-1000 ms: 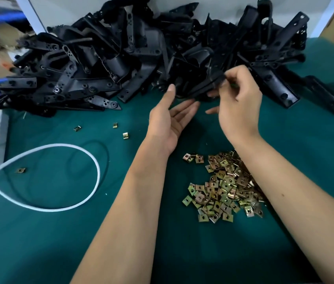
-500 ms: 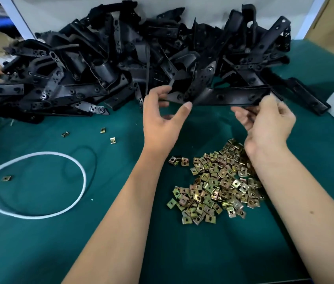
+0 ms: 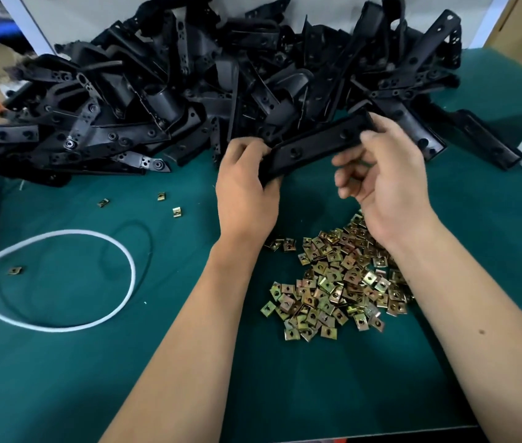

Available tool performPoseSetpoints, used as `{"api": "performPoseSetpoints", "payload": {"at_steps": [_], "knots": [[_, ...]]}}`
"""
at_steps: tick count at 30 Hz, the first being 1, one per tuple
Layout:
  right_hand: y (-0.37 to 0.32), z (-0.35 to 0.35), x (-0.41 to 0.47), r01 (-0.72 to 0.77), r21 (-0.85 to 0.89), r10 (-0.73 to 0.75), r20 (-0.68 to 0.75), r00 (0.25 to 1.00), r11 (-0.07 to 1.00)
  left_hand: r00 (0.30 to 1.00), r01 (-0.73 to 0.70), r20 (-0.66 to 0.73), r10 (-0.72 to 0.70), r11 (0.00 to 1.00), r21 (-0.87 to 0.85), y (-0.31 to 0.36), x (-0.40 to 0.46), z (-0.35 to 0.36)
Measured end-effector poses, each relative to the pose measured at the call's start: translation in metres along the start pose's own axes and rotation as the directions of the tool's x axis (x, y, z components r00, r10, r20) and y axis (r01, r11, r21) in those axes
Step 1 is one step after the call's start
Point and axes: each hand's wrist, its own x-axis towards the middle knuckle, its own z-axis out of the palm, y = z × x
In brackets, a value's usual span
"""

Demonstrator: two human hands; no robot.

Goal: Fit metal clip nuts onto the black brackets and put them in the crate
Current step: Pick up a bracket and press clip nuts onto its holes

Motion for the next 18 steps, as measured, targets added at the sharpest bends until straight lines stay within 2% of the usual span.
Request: {"api": "performPoseSetpoints", "payload": {"at_steps": [1,3,4,6,7,8,10,12,15,18], "knots": [[0.001,0.001,-0.001,0.011,-0.044,-0.008,0.069,0.998,0.999,0.999,0.041,0.002,-0.041,0.999,-0.031,0.003,0.000,0.000],[0.006,0.001,-0.003,0.055,-0.206,-0.021,0.161,0.987,0.977,0.973,0.232,0.039,-0.229,0.948,-0.216,0.008,0.000,0.000],[0.009,0.001,-0.004,0.087,-0.332,-0.026,0.185,0.982,0.939,0.934,0.354,0.092,-0.345,0.862,-0.363,0.011,0.000,0.000],[0.018,0.001,-0.005,0.174,-0.617,-0.038,0.227,0.973,0.768,0.861,0.486,0.202,-0.467,0.635,-0.601,0.012,0.000,-0.001],[0.022,0.001,-0.006,0.198,-0.699,-0.031,0.244,0.969,0.687,0.839,0.514,0.242,-0.487,0.566,-0.645,0.012,0.000,-0.002],[0.025,0.003,-0.007,0.196,-0.720,-0.015,0.249,0.968,0.666,0.820,0.543,0.285,-0.497,0.517,-0.661,0.010,0.001,-0.002],[0.028,0.006,-0.007,0.116,-0.607,0.019,0.212,0.977,0.786,0.810,0.573,0.349,-0.471,0.512,-0.639,0.008,0.001,-0.004],[0.027,0.005,-0.005,0.040,-0.452,0.027,0.140,0.990,0.891,0.816,0.578,0.422,-0.395,0.555,-0.598,0.008,0.001,-0.004],[0.025,0.002,-0.001,-0.007,-0.367,0.034,0.066,0.997,0.930,0.799,0.592,0.500,-0.335,0.585,-0.554,0.012,-0.002,-0.003],[0.023,-0.001,0.000,-0.041,-0.280,0.055,0.041,0.998,0.959,0.773,0.632,0.499,-0.393,0.550,-0.546,0.013,-0.004,0.002]]}}
